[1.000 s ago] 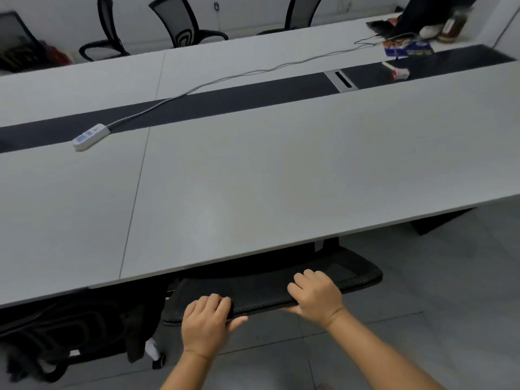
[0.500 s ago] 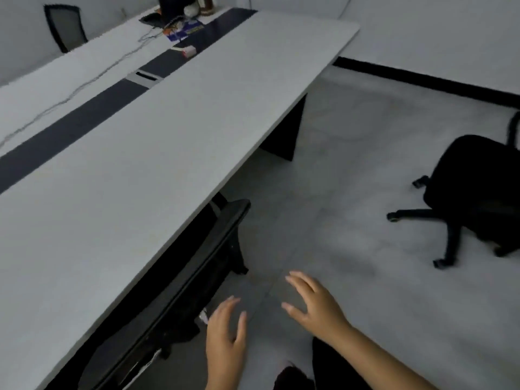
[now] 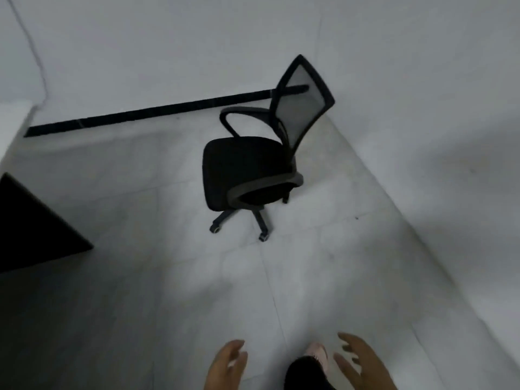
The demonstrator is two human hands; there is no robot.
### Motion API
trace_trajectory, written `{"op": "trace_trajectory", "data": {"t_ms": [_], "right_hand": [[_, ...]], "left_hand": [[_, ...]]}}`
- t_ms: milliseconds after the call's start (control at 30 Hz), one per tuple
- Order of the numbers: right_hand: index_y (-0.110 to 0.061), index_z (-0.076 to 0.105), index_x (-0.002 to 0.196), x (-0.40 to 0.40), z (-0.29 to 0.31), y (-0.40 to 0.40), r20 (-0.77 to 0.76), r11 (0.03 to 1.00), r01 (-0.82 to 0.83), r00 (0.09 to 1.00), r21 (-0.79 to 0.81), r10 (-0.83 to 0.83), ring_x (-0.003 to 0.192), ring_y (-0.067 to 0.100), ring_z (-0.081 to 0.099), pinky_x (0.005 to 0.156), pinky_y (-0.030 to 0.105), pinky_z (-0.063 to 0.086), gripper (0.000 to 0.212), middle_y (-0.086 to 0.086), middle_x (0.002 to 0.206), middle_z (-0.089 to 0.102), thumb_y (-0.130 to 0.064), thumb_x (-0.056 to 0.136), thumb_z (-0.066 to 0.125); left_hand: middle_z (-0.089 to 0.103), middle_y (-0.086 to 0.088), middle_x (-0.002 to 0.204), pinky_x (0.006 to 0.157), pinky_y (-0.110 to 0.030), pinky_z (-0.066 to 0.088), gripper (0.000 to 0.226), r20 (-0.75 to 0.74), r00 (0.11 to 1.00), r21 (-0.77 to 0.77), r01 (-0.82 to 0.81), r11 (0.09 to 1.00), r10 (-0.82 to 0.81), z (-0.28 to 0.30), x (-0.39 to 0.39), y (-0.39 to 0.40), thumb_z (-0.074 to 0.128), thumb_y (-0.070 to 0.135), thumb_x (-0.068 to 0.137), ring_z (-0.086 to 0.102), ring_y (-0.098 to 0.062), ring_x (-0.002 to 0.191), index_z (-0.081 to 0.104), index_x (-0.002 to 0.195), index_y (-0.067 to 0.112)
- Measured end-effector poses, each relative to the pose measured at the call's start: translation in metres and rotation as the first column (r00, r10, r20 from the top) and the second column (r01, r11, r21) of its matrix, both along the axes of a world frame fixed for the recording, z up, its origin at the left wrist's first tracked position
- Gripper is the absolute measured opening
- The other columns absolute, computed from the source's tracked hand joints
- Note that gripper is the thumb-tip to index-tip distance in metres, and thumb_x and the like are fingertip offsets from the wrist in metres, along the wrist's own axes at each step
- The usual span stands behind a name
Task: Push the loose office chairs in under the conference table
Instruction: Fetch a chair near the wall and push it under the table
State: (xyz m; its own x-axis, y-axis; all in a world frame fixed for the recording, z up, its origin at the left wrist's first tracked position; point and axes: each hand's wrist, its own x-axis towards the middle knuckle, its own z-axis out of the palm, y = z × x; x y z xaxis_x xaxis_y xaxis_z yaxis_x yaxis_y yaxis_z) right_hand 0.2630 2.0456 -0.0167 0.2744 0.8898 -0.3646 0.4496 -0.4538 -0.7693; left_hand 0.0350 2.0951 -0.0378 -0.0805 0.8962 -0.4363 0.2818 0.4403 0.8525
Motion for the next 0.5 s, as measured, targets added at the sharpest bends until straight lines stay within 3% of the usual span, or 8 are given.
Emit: {"op": "trace_trajectory", "data": {"t_ms": [67, 167, 233, 300, 400, 433, 500], "right_hand": [[-0.079, 0.029, 0.094, 0.044, -0.01, 0.026, 0.017, 0.997, 0.048, 0.999, 0.065, -0.049, 0.093, -0.025, 0.044, 0.073, -0.001, 0.039, 0.056, -0.031, 0.094, 0.057, -0.095, 0.041, 0.033], [-0.06, 0.045, 0.101, 0.104, 0.007, 0.078, -0.006, 0.99, 0.051, 0.999, 0.133, -0.05, 0.099, -0.025, 0.04, 0.075, -0.003, 0.036, 0.065, -0.022, 0.106, 0.046, -0.094, 0.048, 0.026], [-0.045, 0.037, 0.103, 0.137, 0.017, 0.103, 0.023, 0.986, 0.069, 0.997, 0.149, -0.073, 0.099, -0.024, 0.039, 0.075, -0.003, 0.035, 0.063, -0.017, 0.104, 0.048, -0.086, 0.055, 0.032], [-0.044, 0.038, 0.1, 0.166, 0.019, 0.118, -0.016, 0.977, 0.171, 0.985, 0.131, -0.171, 0.1, -0.022, 0.041, 0.075, -0.002, 0.036, 0.055, -0.015, 0.104, 0.05, -0.079, 0.059, 0.037], [-0.057, 0.05, 0.094, 0.205, 0.002, 0.128, -0.043, 0.96, 0.253, 0.967, 0.119, -0.249, 0.098, -0.017, 0.047, 0.074, 0.0, 0.04, 0.059, -0.016, 0.105, 0.053, -0.091, 0.047, 0.038], [-0.065, 0.052, 0.089, 0.215, -0.001, 0.134, -0.035, 0.947, 0.31, 0.951, 0.084, -0.309, 0.095, -0.012, 0.052, 0.072, 0.001, 0.042, 0.049, -0.014, 0.103, 0.056, -0.088, 0.046, 0.048], [-0.072, 0.05, 0.074, 0.241, -0.009, 0.153, -0.051, 0.918, 0.395, 0.918, 0.024, -0.394, 0.083, 0.003, 0.061, 0.066, 0.005, 0.045, 0.039, 0.0, 0.093, 0.063, -0.057, 0.049, 0.077]], "left_hand": [[0.061, -0.015, 0.096, 0.058, 0.004, 0.039, 0.025, 0.003, 0.999, -0.023, 0.044, 0.999, -0.044, 0.003, 0.045, 0.049, 0.059, -0.005, 0.08, 0.059, 0.007, 0.068, 0.058, 0.084, 0.02], [0.059, -0.004, 0.094, 0.06, 0.004, 0.038, 0.019, 0.009, 0.986, 0.069, 0.166, 0.984, -0.167, 0.015, 0.125, 0.108, 0.054, -0.002, 0.084, 0.053, -0.004, 0.081, 0.054, 0.091, 0.016], [0.056, 0.007, 0.091, 0.061, 0.004, 0.038, 0.019, 0.021, 0.97, 0.099, 0.24, 0.966, -0.243, 0.024, 0.165, 0.135, 0.053, -0.002, 0.085, 0.05, 0.001, 0.084, 0.053, 0.096, 0.014], [0.055, 0.005, 0.093, 0.062, 0.004, 0.038, 0.022, 0.019, 0.96, 0.09, 0.276, 0.957, -0.278, 0.026, 0.2, 0.159, 0.053, -0.002, 0.084, 0.049, 0.003, 0.087, 0.053, 0.099, 0.013], [0.056, -0.005, 0.099, 0.063, -0.001, 0.04, 0.023, 0.023, 0.951, 0.026, 0.309, 0.951, -0.31, 0.017, 0.239, 0.186, 0.056, -0.003, 0.082, 0.049, 0.003, 0.089, 0.054, 0.1, 0.011], [0.056, -0.008, 0.101, 0.063, -0.001, 0.04, 0.023, 0.027, 0.951, 0.008, 0.309, 0.951, -0.309, 0.014, 0.25, 0.197, 0.056, -0.004, 0.082, 0.052, -0.002, 0.089, 0.055, 0.099, 0.011], [0.054, -0.012, 0.104, 0.064, -0.006, 0.041, 0.022, 0.069, 0.951, -0.033, 0.306, 0.952, -0.303, 0.006, 0.273, 0.227, 0.055, -0.007, 0.082, 0.053, -0.019, 0.091, 0.054, 0.097, 0.008]]}}
